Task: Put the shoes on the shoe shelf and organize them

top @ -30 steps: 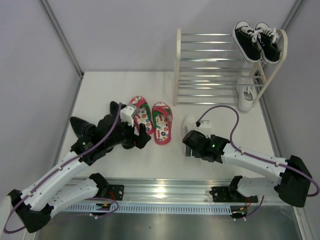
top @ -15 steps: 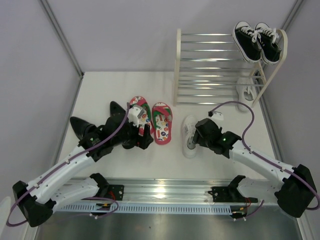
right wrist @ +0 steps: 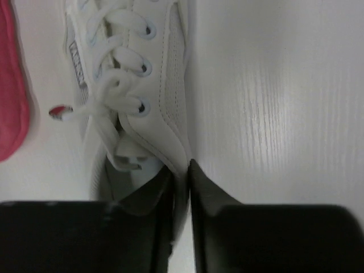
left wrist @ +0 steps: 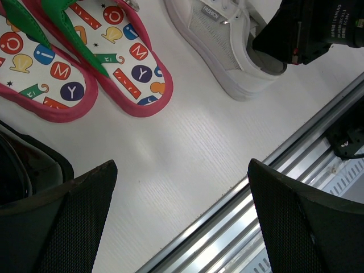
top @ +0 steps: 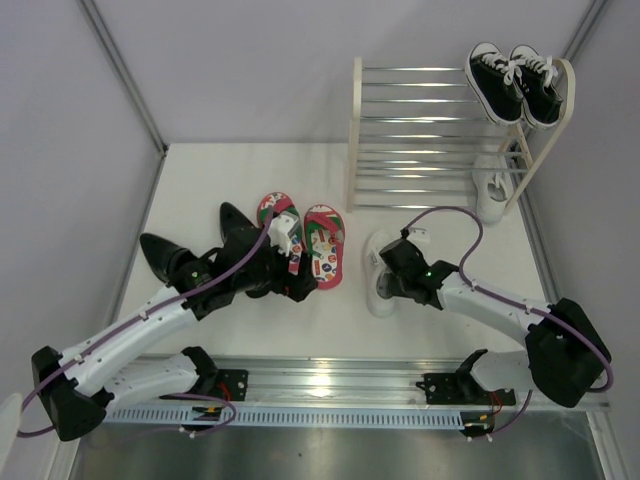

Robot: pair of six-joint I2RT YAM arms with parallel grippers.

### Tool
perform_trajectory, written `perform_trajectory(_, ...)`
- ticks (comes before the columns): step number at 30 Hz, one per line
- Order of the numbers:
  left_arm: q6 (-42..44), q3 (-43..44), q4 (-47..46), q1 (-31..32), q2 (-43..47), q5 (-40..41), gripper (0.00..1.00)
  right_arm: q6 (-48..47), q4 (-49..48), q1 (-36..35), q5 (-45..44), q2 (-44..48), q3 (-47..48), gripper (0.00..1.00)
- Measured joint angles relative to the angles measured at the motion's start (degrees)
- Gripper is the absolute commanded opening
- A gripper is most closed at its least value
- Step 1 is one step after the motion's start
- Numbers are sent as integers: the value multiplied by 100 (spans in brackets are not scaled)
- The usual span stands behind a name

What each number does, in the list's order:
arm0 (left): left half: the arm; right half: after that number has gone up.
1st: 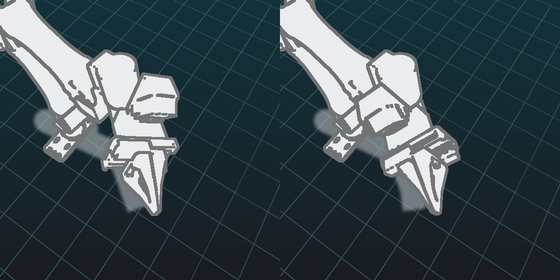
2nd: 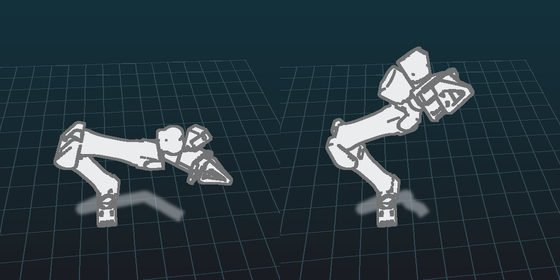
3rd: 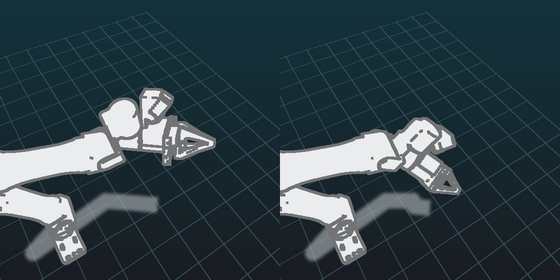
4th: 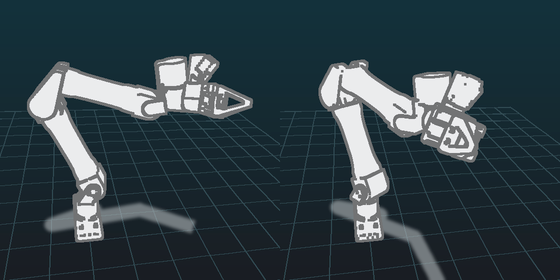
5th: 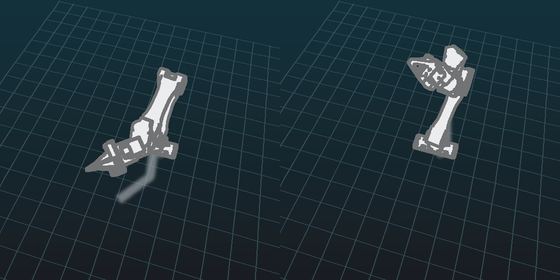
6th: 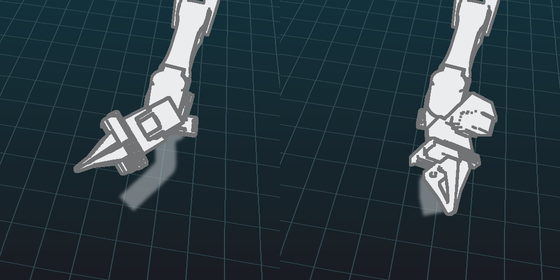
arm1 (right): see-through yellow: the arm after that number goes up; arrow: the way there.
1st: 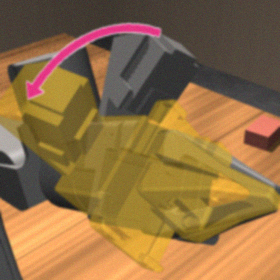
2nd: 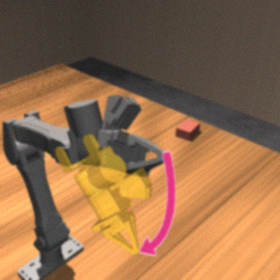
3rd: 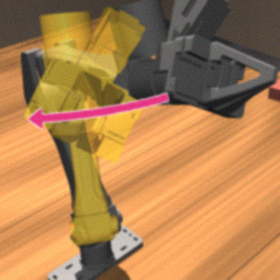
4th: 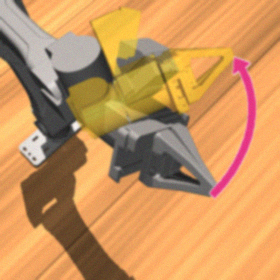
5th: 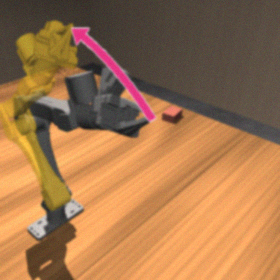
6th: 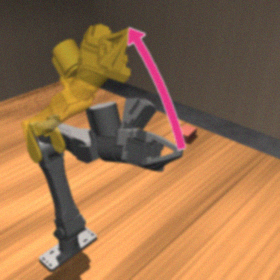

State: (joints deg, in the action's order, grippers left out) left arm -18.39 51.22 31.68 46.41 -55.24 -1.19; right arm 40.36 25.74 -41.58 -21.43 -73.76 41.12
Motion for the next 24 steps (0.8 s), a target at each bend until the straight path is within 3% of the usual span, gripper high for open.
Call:
perform_trajectory(1, -20, 0, -22, 13, -17, 9, 99, -48, -61, 63, 22, -70, 4, 0)
perform_trajectory(10, -85, 157, -205, 286, -518, 17, 99, -813, 94, 1040, 61, -74, 358, 0)
perform_trajectory(19, 72, 186, -201, 317, -560, 299, 99, -1768, 262, 2605, 90, 1709, 511, 0)
perform_trajectory(24, 149, 299, -212, 319, -667, 302, 99, -2280, -184, 3751, 706, 1742, 461, 0)
